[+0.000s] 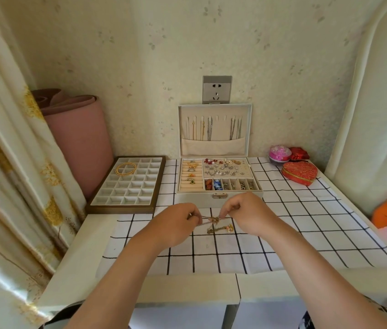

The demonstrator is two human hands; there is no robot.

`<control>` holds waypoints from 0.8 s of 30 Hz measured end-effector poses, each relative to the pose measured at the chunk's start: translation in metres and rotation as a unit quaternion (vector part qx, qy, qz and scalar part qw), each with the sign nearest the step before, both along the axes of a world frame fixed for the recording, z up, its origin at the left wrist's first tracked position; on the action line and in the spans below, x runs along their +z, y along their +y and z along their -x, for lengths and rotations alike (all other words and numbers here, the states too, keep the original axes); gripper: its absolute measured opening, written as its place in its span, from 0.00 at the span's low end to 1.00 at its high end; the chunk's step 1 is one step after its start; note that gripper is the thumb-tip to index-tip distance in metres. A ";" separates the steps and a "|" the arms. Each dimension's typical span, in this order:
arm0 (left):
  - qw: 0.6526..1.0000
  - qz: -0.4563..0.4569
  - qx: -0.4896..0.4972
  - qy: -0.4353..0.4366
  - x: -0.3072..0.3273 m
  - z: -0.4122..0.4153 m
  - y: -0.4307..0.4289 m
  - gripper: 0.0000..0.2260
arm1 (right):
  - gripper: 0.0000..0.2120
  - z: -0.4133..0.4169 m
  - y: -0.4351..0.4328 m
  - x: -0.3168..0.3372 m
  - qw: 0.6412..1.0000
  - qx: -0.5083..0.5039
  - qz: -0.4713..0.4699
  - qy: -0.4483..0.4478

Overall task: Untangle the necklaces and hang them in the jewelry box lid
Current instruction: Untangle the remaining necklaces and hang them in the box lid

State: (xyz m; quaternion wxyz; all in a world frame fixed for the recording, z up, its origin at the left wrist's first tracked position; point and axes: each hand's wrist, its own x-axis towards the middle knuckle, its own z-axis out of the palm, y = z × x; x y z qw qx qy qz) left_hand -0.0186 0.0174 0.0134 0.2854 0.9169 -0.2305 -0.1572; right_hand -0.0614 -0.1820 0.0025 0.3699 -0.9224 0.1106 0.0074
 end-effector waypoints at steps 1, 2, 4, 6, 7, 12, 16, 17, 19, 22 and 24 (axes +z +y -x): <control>1.000 -0.013 -0.007 -0.006 -0.001 0.002 -0.004 0.10 | 0.24 -0.001 -0.002 -0.003 0.999 -0.006 0.033 0.019; 0.999 -0.027 -0.012 -0.013 -0.001 0.003 -0.007 0.10 | 0.24 -0.001 -0.004 -0.006 0.997 -0.015 0.064 0.033; 0.998 -0.052 -0.023 -0.026 -0.003 0.004 -0.013 0.10 | 0.19 0.000 -0.004 -0.007 0.991 -0.019 0.115 0.058; 0.996 -0.079 -0.031 -0.035 -0.006 0.003 -0.017 0.09 | 0.14 0.004 -0.003 -0.004 0.986 0.004 0.150 0.075; 0.994 -0.092 -0.032 -0.037 -0.007 0.002 -0.018 0.09 | 0.15 0.006 -0.002 -0.003 0.983 0.017 0.162 0.083; 0.991 -0.121 -0.042 -0.039 -0.011 -0.001 -0.020 0.10 | 0.19 0.005 0.005 -0.004 0.973 0.039 0.200 0.112; 0.990 -0.125 -0.045 -0.046 -0.011 -0.003 -0.018 0.08 | 0.09 0.002 0.008 -0.003 0.967 0.034 0.241 0.079; 0.991 -0.119 -0.043 -0.046 -0.011 -0.004 -0.017 0.08 | 0.07 0.003 0.007 -0.004 0.965 0.036 0.249 0.067; 0.993 -0.107 -0.041 -0.036 -0.011 -0.006 -0.014 0.09 | 0.06 0.004 0.006 -0.005 0.960 0.061 0.268 0.052; 0.991 -0.116 -0.043 -0.043 -0.011 -0.009 -0.011 0.10 | 0.06 0.006 0.003 -0.007 0.959 0.109 0.258 0.047; 0.991 -0.122 -0.040 -0.044 -0.013 -0.011 -0.009 0.11 | 0.06 0.007 0.000 -0.008 0.976 0.116 0.181 0.044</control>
